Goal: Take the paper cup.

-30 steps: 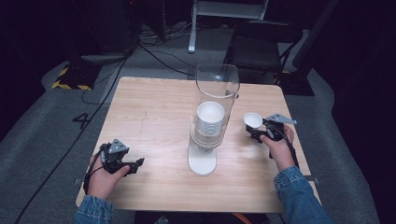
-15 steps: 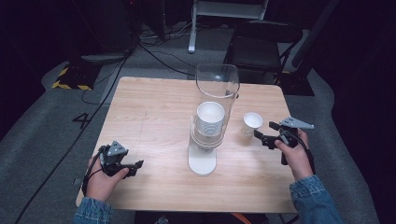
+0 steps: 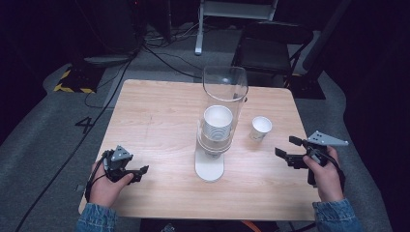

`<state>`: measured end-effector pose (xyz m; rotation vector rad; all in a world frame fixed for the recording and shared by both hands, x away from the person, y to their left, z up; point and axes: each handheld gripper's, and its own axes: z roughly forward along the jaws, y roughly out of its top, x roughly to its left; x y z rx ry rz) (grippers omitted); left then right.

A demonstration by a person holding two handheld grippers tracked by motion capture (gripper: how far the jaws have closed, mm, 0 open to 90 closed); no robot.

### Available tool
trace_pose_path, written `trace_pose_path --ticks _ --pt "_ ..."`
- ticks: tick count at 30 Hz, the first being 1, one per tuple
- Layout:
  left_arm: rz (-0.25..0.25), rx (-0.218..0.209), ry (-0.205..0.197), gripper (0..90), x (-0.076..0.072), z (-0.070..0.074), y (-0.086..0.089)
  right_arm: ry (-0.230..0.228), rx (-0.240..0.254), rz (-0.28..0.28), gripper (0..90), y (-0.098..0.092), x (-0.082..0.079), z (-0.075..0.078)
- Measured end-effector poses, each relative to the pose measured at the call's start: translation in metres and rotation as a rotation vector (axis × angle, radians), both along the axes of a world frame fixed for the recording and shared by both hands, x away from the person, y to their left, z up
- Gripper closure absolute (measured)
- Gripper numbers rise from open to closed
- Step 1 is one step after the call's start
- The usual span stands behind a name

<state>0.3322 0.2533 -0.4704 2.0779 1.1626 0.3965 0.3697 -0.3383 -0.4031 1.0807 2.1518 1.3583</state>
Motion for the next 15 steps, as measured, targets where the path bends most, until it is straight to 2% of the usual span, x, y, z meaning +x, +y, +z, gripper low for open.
trace_pose_path --ticks 2,6,9,14,15 --pt "0.006 -0.004 -0.001 23.2 -0.001 0.000 0.000 0.018 -0.026 0.020 16.0 -0.007 -0.009 0.001" --pt "0.003 -0.002 0.001 23.1 -0.001 0.000 0.000 0.036 -0.041 0.025 15.9 -0.015 -0.015 -0.003" --pt "-0.001 -0.004 0.006 22.7 -0.002 0.000 0.001 0.088 -0.073 0.029 15.9 -0.022 -0.018 -0.016" --pt "0.004 0.000 0.014 22.3 -0.002 -0.002 0.003 0.139 -0.118 0.015 15.9 -0.026 -0.018 -0.029" --pt "0.006 -0.005 0.016 21.9 -0.002 -0.002 0.003 0.167 -0.122 0.002 15.9 -0.026 -0.018 -0.036"
